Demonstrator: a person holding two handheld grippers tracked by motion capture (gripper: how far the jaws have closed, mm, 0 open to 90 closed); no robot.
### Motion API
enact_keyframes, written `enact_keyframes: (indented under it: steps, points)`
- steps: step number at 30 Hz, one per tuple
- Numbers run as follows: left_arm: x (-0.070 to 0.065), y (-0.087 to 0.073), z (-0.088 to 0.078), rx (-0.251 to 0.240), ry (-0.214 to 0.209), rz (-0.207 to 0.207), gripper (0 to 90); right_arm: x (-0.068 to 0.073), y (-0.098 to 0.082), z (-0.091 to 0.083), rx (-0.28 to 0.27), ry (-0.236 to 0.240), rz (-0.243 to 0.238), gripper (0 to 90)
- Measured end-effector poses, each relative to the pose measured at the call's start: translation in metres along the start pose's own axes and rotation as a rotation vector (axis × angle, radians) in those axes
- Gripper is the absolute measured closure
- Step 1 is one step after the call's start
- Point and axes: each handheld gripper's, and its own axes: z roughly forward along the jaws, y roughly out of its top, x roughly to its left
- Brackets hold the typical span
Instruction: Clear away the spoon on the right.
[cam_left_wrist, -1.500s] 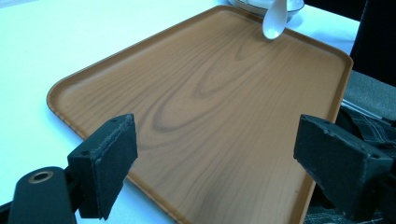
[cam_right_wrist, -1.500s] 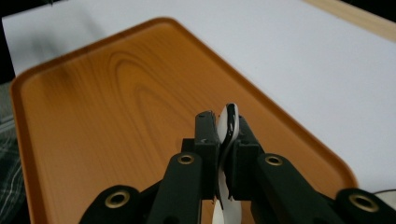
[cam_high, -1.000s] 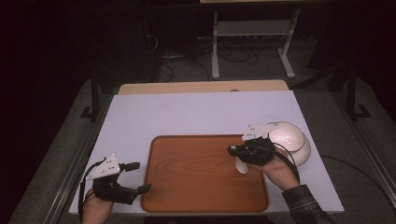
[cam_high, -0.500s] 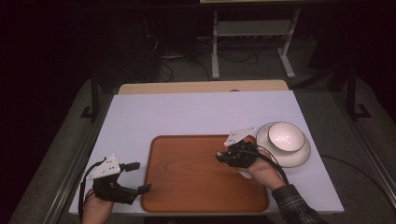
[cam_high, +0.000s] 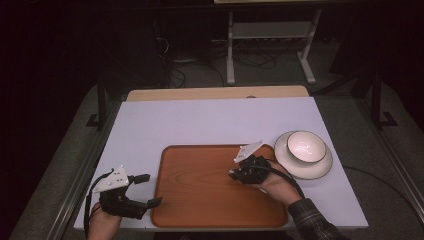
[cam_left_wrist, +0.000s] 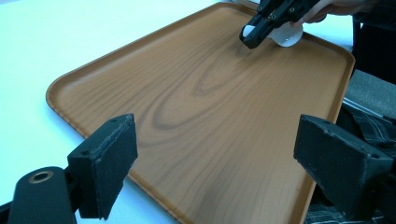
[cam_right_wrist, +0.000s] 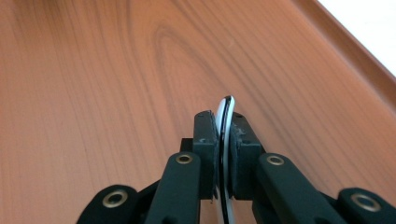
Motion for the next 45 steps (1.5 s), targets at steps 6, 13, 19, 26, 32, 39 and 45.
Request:
enact_keyframes:
  steps: [6,13,19,26,32,39,45]
  points:
    - [0.000,0.000,0.000,0.003,-0.002,-0.001,13.0,0.001,-0.001,0.003,0.023,-0.003,-0.010,81.5]
    - [0.000,0.000,0.000,0.003,-0.002,-0.002,13.0,0.001,-0.001,0.006,0.052,-0.009,-0.024,79.7]
    - [0.000,0.000,0.000,0.002,-0.002,-0.005,13.0,0.001,-0.002,0.010,0.085,-0.011,-0.046,76.5]
    - [0.000,0.000,0.000,0.004,-0.002,-0.004,13.0,0.001,-0.002,0.010,0.087,-0.015,-0.047,73.5]
    - [0.000,0.000,0.000,0.005,-0.002,-0.003,13.0,0.002,-0.002,0.011,0.085,-0.021,-0.040,59.6]
    - [0.000,0.000,0.000,0.005,-0.002,-0.006,13.0,0.002,-0.001,0.007,0.041,-0.050,-0.003,25.9]
    - [0.000,0.000,0.000,0.003,-0.002,-0.006,13.0,0.002,-0.002,0.008,0.025,-0.064,-0.002,16.5]
